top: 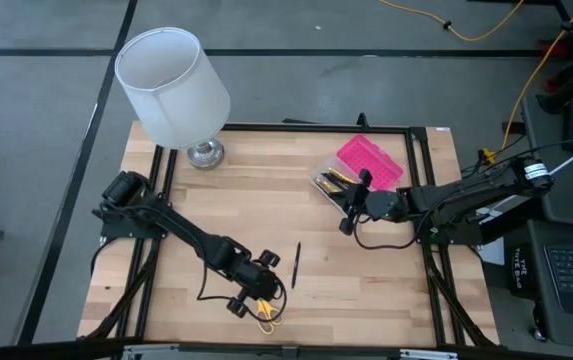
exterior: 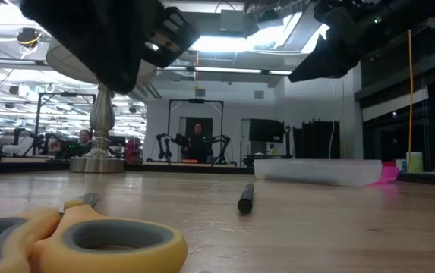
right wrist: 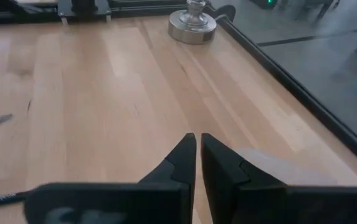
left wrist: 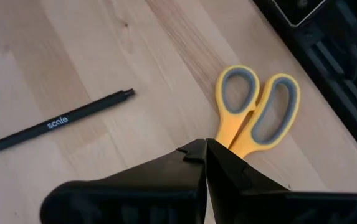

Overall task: Pick & place school supplies into a supply box
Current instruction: Put the yellow scissors into the pink supply box

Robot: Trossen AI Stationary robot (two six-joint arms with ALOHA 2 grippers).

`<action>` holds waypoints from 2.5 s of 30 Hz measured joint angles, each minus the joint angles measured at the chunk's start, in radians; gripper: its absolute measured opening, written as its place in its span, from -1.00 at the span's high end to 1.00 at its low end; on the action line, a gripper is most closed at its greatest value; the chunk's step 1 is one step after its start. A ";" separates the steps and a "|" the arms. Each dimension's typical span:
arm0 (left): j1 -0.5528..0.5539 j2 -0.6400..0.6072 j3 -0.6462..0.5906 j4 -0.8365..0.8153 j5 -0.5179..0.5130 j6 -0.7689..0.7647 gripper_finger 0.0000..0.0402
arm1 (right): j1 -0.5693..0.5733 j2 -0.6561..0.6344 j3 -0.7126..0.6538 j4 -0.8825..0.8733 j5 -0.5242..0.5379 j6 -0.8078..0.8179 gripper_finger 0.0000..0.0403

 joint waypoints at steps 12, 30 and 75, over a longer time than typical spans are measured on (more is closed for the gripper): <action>0.001 0.008 0.000 -0.007 0.009 0.038 0.85 | 0.000 0.000 0.000 -0.002 -0.052 0.038 0.85; -0.003 0.007 0.000 -0.005 -0.002 0.094 0.70 | 0.000 0.000 0.000 -0.016 -0.052 0.038 0.85; -0.114 0.219 0.250 -0.142 -0.055 0.128 0.18 | 0.041 0.083 0.000 0.023 -0.068 0.174 0.94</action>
